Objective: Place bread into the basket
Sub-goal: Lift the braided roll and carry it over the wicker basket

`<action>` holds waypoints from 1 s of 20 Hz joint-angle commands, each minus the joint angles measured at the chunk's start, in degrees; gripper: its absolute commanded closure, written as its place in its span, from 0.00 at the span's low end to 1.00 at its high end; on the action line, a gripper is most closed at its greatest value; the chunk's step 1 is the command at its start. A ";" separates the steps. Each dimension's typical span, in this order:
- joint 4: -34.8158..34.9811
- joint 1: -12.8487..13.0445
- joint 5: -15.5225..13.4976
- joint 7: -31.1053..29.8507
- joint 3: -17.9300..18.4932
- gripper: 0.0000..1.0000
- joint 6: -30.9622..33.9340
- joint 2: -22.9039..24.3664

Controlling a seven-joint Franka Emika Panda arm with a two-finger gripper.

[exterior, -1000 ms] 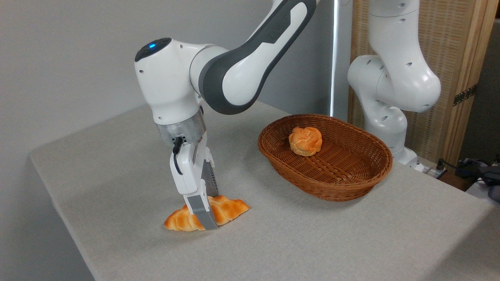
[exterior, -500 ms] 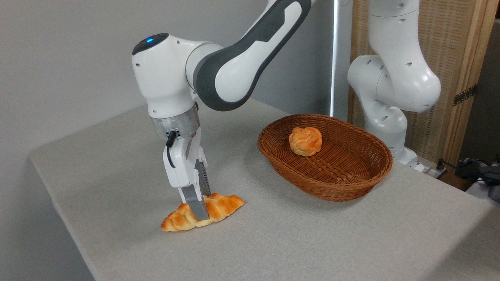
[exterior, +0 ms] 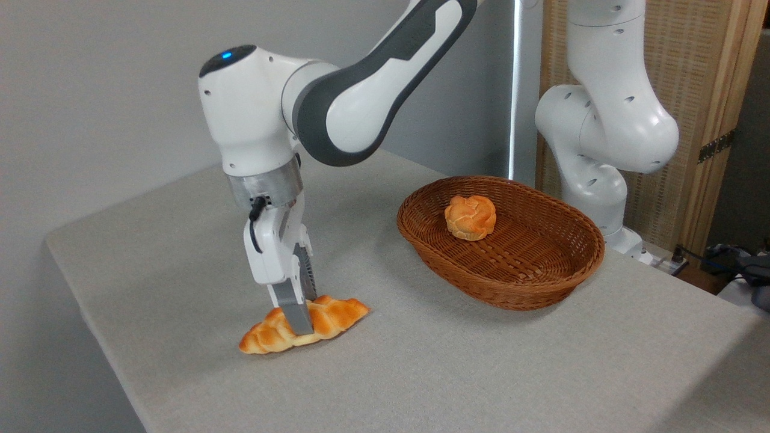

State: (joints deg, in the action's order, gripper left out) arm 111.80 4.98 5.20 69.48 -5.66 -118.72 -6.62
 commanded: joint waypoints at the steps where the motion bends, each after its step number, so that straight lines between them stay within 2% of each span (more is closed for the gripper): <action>1: -0.97 -0.06 -2.29 -0.66 0.65 0.68 2.60 4.66; 4: -0.88 -0.15 -2.38 -0.39 2.32 0.68 10.15 10.64; 8: -0.35 -0.06 -2.56 -0.31 3.90 0.68 23.68 17.94; 11: 1.66 0.37 -2.47 -0.13 5.91 0.68 30.46 22.86; 16: 12.28 3.53 -2.30 1.54 8.20 0.68 32.50 34.10; 20: 21.52 4.60 -1.68 1.63 10.05 0.68 34.07 42.64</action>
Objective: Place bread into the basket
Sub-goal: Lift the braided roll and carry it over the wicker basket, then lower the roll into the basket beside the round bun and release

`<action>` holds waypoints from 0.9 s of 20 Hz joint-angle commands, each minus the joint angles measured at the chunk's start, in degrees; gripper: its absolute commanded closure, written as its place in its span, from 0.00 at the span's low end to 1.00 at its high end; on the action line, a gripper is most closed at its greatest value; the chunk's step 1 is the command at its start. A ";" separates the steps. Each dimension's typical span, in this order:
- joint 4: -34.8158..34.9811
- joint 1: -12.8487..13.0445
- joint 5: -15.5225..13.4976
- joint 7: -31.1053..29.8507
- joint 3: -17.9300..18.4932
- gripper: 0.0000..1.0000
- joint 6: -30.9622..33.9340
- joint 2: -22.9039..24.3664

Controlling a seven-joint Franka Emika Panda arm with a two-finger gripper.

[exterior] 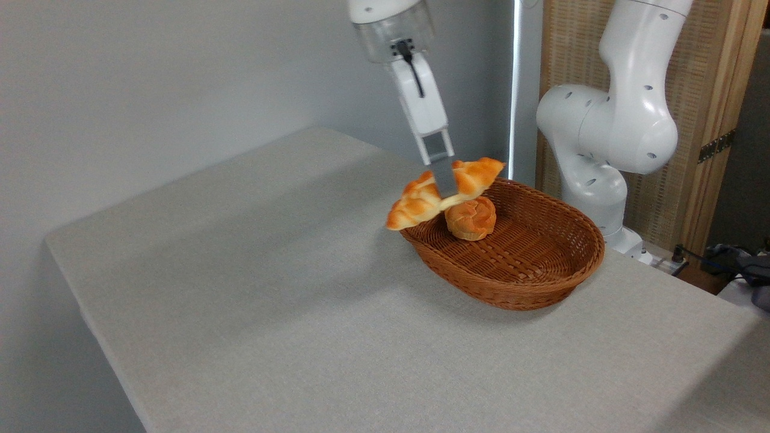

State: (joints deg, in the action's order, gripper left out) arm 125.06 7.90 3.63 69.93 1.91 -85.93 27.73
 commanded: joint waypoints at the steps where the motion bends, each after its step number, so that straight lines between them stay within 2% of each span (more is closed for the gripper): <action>1: 9.75 1.68 -0.11 1.26 2.57 0.68 2.68 9.17; 3: 11.69 2.12 0.06 1.17 2.57 0.68 4.71 9.10; 9: 16.97 1.95 0.15 0.99 2.57 0.68 3.40 7.25; 10: 16.97 1.86 0.32 0.99 2.66 0.62 2.70 6.90; 11: 16.97 1.86 1.11 0.99 3.10 0.41 2.00 6.55; 12: 16.97 1.86 1.38 0.91 3.28 0.26 1.47 6.02; 14: 16.97 1.77 1.47 0.99 3.37 0.22 0.33 5.32; 15: 16.97 1.59 1.64 0.99 3.37 0.14 -0.46 5.14; 16: 16.97 1.59 2.34 0.99 3.37 0.00 -1.60 4.62; 18: 16.89 1.33 2.96 0.99 3.37 0.00 -2.75 3.91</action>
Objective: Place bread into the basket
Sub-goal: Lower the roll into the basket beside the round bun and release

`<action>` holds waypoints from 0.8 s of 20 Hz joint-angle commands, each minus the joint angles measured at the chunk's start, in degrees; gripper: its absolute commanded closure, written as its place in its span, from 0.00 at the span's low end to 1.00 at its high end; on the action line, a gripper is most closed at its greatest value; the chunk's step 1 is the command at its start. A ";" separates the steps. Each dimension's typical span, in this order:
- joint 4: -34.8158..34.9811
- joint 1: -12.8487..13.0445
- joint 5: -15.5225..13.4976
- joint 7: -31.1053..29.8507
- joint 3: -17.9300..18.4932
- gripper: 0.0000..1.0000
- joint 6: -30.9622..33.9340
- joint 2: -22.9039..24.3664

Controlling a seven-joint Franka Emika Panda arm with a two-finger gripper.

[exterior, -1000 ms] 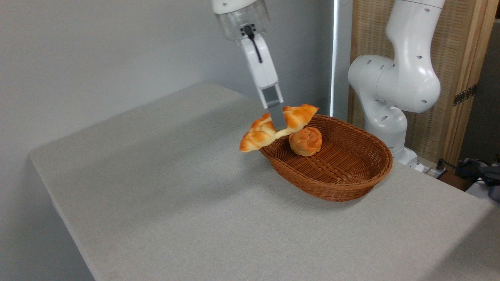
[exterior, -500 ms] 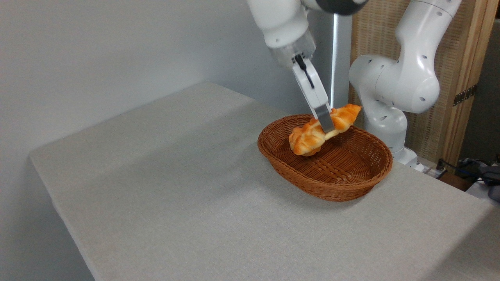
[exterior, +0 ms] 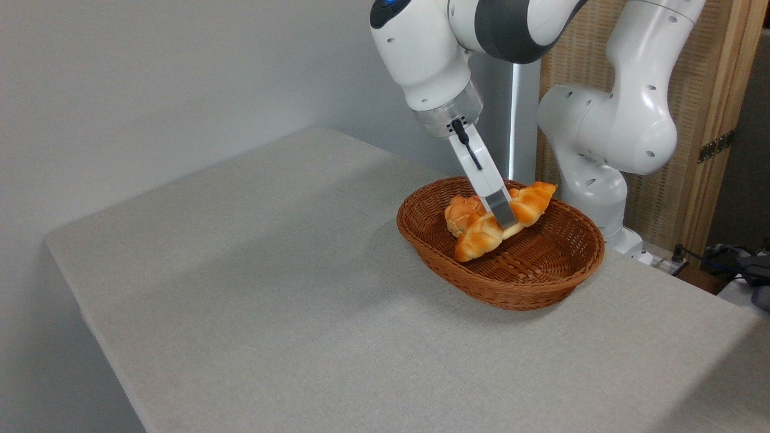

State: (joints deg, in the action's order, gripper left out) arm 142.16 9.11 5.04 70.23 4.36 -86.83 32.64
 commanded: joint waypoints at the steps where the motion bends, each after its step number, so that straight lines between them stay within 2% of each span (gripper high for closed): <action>1: -0.21 0.03 1.56 0.70 0.91 0.00 -2.11 -1.52; 7: -0.48 -0.06 1.56 0.44 1.00 0.00 -4.22 -2.05; 16: -1.00 0.03 1.64 0.79 0.73 0.00 -4.13 -2.05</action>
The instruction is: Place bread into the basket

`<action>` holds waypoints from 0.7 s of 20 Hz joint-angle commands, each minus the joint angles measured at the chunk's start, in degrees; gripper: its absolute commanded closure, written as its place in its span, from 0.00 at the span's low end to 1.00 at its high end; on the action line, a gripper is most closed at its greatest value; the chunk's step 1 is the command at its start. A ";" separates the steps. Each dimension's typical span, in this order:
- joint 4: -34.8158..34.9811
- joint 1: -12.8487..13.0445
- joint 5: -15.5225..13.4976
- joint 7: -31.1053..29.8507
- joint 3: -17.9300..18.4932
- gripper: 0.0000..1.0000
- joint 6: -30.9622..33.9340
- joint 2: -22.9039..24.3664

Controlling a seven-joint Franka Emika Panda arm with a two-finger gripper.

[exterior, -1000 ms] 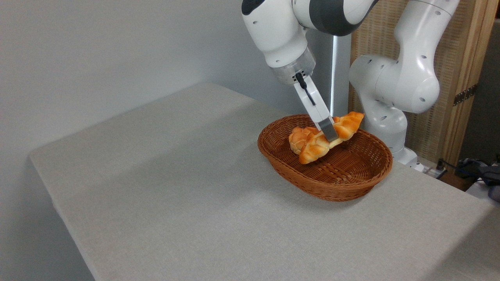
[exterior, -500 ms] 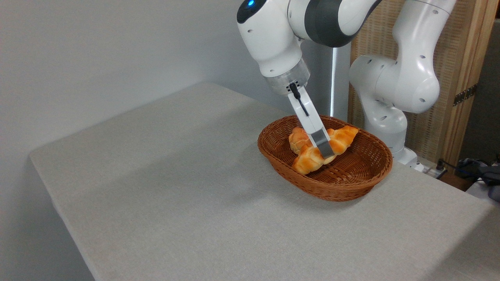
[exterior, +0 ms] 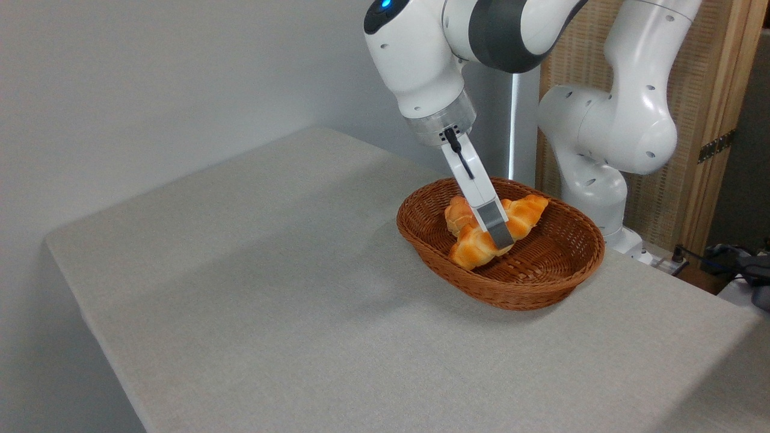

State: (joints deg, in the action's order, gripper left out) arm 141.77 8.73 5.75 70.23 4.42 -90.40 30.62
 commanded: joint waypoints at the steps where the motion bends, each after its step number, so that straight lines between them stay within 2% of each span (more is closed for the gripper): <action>1: -1.06 0.50 0.93 0.79 0.68 0.00 -0.48 -0.03; 7: -7.46 0.50 -0.12 0.18 0.68 0.00 -0.48 -1.78; 9: -11.32 0.50 -2.48 -2.36 0.68 0.00 -0.48 -3.62; 11: -16.76 0.50 -5.29 -6.48 0.68 0.00 -0.48 -7.22; 14: -28.53 0.50 -8.28 -14.29 0.32 0.00 0.14 -15.91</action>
State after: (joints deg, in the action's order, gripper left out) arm 125.83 8.76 0.79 63.15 4.40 -90.87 25.16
